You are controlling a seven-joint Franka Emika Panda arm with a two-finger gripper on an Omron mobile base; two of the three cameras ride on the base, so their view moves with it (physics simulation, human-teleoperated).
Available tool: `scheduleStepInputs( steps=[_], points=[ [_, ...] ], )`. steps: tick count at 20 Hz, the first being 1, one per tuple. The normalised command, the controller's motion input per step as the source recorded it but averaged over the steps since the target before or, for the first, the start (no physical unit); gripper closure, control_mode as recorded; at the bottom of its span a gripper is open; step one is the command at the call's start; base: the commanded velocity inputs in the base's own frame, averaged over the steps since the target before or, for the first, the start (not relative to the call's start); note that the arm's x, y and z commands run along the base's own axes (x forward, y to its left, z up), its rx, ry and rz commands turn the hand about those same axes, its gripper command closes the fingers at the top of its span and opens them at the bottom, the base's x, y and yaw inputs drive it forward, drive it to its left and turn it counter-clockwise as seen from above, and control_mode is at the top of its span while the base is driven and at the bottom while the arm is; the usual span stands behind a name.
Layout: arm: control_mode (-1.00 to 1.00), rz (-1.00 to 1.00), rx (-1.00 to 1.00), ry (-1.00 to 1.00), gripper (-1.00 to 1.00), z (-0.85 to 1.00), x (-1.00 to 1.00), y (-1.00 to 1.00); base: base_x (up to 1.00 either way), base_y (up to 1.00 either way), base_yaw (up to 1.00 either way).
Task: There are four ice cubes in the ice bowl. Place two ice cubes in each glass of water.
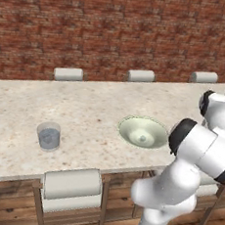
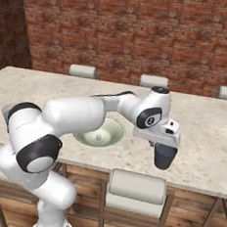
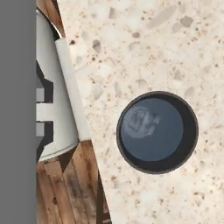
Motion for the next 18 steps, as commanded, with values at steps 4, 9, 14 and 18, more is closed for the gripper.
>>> scheduleStepInputs(
  steps=[4,9,14,18],
  points=[
    [-1.0,0.36,-0.34,-0.03,-1.0,0.0,-0.31,1.0,0.0,0.0,0.0],
    [-1.0,0.34,-0.14,0.01,-1.0,0.05,-0.03,1.0,0.0,0.0,0.0],
    [-1.0,0.33,-0.03,0.05,-1.0,0.24,0.04,0.94,0.0,0.0,0.0],
    [-1.0,0.27,0.01,0.08,-1.0,0.38,0.16,0.69,0.0,0.0,0.0]
  ],
)
